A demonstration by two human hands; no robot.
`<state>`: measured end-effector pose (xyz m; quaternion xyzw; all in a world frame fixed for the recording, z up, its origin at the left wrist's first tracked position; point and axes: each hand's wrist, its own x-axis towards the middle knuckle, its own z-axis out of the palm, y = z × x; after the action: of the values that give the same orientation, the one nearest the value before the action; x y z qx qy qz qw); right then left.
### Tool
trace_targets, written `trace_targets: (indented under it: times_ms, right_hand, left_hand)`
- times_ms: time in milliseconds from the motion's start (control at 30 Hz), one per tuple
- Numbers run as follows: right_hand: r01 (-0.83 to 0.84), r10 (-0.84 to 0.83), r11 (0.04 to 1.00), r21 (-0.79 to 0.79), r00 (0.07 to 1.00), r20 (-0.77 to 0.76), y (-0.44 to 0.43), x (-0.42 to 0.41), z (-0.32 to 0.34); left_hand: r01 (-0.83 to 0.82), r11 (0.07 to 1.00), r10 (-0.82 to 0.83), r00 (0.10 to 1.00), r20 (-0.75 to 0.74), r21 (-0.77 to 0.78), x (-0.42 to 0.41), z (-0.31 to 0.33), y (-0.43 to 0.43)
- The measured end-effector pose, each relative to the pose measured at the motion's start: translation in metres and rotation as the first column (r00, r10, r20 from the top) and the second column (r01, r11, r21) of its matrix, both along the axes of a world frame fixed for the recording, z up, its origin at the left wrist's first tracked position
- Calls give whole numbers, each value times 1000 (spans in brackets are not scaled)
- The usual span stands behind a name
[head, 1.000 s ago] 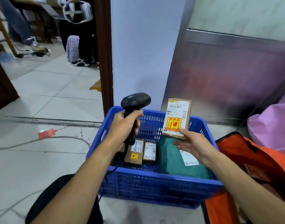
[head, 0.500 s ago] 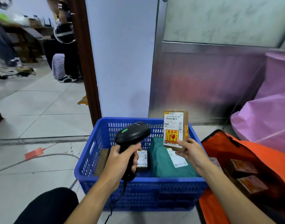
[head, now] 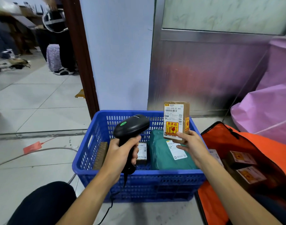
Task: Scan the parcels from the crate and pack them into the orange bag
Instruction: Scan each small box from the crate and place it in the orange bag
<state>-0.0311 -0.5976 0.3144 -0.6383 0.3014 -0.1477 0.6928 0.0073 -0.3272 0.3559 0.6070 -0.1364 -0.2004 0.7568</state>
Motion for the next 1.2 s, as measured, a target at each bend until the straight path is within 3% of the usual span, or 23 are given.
trace_targets:
  times_ms: [667,1200]
  right_hand:
    - [-4,4,1000,-23,1000,1,2,-1,-2]
    - [67,-67,996,-57,998,5,0,-1,-5]
  left_hand:
    - [9,1000,-9,1000,-6,21,-1,3,4]
    - [10,993,-6,999,-41,121,-2,3,1]
